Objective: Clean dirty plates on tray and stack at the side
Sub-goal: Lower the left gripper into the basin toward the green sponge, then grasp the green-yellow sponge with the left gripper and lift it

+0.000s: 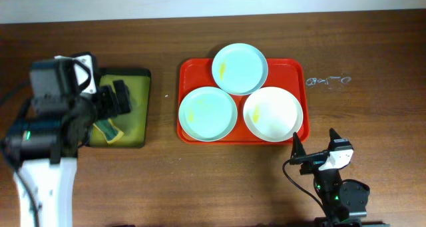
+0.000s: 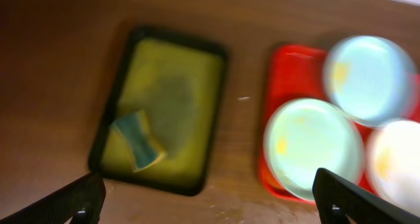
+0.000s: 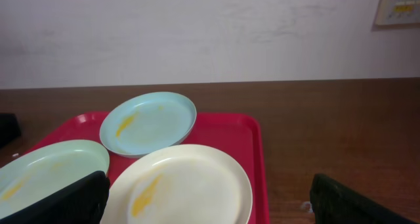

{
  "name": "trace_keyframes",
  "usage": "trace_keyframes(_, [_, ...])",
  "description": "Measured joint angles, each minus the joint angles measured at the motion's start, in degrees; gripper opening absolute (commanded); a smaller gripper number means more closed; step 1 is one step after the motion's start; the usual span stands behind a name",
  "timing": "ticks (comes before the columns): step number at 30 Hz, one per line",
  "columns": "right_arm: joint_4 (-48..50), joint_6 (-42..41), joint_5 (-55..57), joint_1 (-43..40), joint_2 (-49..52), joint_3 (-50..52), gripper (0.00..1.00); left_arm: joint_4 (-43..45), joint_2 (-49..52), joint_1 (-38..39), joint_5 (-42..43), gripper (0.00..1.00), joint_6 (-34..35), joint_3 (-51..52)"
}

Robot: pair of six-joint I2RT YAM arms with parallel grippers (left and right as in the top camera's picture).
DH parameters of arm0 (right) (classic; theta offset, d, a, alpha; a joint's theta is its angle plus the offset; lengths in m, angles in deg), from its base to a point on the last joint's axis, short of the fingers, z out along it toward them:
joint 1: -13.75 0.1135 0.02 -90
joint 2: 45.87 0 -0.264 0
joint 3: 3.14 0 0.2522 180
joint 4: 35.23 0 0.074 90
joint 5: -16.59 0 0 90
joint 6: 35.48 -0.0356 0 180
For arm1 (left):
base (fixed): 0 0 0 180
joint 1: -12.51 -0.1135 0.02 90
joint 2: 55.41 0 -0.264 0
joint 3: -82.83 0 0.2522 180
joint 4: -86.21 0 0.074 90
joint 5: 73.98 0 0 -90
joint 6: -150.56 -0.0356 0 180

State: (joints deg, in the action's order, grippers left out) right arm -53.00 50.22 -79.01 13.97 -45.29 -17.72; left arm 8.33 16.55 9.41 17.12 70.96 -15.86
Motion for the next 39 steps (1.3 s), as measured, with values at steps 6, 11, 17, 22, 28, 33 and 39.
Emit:
trace_keyframes(6, [0.02, 0.02, 0.00, 0.00, 0.00, 0.00, 0.98, -4.09, 25.14, -6.40, -16.96, 0.99, 26.32, -1.11])
trace_keyframes(11, [0.00, 0.00, 0.00, 0.00, 0.00, 0.00, 0.98, 1.75, 39.74, -10.82, -12.81, 0.89, 26.91, -1.11])
trace_keyframes(17, [0.00, -0.02, 0.00, 0.00, 0.00, 0.00, 0.98, 8.92, 47.56, -11.61, -3.58, 0.63, 18.25, -1.11])
trace_keyframes(22, [0.00, 0.00, 0.00, 0.00, 0.00, 0.00, 0.98, 10.34, 49.35, -11.30, -7.15, 0.07, 17.59, -1.22])
trace_keyframes(28, [0.00, -0.02, 0.00, 0.00, 0.00, 0.00, 0.98, 8.35, 49.55, -11.67, -7.48, 0.99, 17.27, -1.66])
trace_keyframes(33, [0.00, 0.02, 0.00, 0.00, 0.00, 0.00, 0.98, -1.18, 49.57, -11.54, -4.07, 0.05, 16.83, -1.92])
trace_keyframes(39, [0.00, 0.00, 0.00, 0.00, 0.00, 0.00, 0.98, -1.29, 49.83, -11.54, -4.11, 0.82, 16.50, -1.86])
